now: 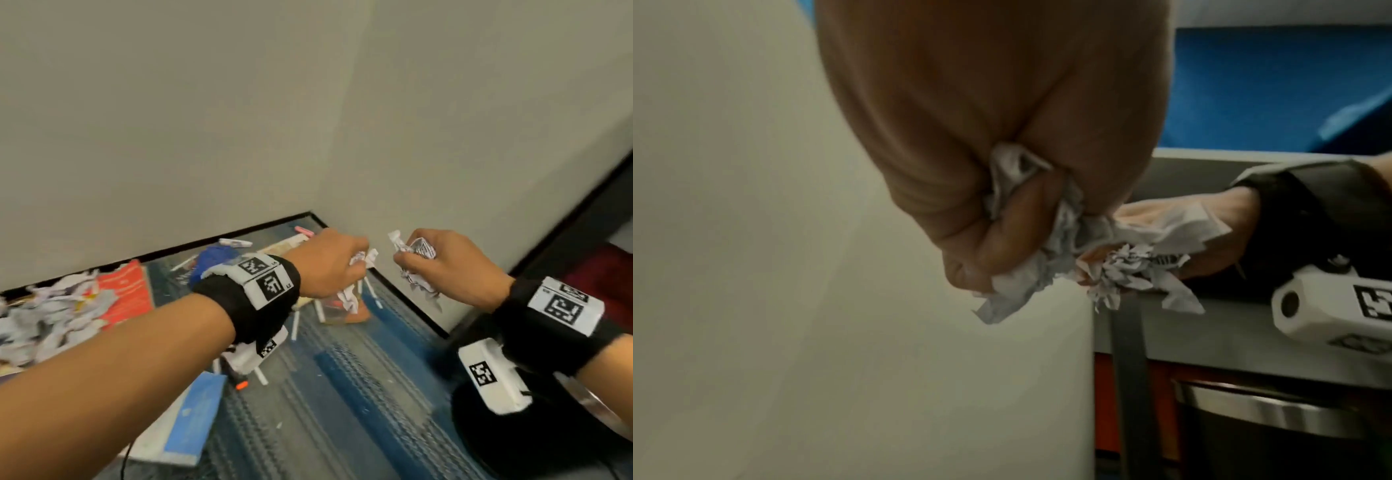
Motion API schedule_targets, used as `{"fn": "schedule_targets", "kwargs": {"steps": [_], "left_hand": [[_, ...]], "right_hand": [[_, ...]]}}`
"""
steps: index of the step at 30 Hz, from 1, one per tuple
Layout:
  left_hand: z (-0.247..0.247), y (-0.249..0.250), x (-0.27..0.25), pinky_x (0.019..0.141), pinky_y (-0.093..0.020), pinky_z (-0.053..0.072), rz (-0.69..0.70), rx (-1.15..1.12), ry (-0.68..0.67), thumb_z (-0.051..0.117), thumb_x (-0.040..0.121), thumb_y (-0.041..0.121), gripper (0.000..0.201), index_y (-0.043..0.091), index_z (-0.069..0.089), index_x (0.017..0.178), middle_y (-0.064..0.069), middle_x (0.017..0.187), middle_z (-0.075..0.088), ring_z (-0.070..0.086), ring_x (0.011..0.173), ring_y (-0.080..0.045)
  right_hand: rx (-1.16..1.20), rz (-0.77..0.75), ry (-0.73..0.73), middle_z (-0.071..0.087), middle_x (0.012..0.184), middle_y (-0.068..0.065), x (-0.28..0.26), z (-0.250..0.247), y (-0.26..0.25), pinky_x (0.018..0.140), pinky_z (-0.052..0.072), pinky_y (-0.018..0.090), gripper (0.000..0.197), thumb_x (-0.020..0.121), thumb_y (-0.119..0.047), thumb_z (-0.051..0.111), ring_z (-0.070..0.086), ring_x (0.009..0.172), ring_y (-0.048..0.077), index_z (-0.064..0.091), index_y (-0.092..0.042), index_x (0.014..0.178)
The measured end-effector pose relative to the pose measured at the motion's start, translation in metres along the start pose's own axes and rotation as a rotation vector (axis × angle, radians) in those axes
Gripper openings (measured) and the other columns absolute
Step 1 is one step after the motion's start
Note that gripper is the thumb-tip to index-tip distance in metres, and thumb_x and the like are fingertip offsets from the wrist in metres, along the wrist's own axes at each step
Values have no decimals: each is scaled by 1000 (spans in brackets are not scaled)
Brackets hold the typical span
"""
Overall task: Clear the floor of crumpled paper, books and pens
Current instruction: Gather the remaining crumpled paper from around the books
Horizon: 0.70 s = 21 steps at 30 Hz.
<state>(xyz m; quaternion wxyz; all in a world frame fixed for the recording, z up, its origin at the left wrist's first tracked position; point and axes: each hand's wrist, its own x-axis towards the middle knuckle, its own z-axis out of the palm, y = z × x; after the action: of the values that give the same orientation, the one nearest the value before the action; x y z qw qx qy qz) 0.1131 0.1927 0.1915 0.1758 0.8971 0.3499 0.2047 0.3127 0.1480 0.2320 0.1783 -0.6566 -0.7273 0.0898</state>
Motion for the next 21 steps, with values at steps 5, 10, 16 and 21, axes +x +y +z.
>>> {"fn": "schedule_targets", "kwargs": {"steps": [5, 10, 16, 21], "left_hand": [[51, 96, 62, 57, -29, 30, 117, -38, -47, 46, 96, 24, 14, 12, 53, 91, 3, 63, 49, 48, 62, -18], [114, 193, 127, 60, -25, 35, 269, -76, -90, 48, 95, 24, 12, 27, 49, 83, 11, 62, 46, 48, 59, -13], [203, 259, 197, 62, -32, 37, 113, -102, -97, 48, 92, 28, 16, 20, 41, 80, -3, 76, 50, 50, 71, -26], [263, 277, 216, 75, -35, 46, 121, 12, -225, 45, 90, 38, 31, 18, 58, 110, -16, 109, 63, 61, 99, -36]], "right_hand": [[9, 75, 86, 67, 63, -6, -60, -53, 94, 57, 43, 17, 22, 85, -35, 65, 58, 57, 5, 60, -17, 73], [-57, 175, 193, 64, 67, -3, -120, -91, 178, 60, 43, 28, 21, 84, -34, 64, 58, 65, 14, 59, -16, 74], [10, 410, 339, 64, 77, -2, -150, -103, 280, 63, 38, 29, 26, 87, -40, 60, 58, 75, 20, 60, -15, 83], [2, 491, 131, 61, 110, 14, -152, -88, 320, 79, 36, 33, 38, 100, -38, 34, 52, 96, 28, 55, -8, 111]]}}
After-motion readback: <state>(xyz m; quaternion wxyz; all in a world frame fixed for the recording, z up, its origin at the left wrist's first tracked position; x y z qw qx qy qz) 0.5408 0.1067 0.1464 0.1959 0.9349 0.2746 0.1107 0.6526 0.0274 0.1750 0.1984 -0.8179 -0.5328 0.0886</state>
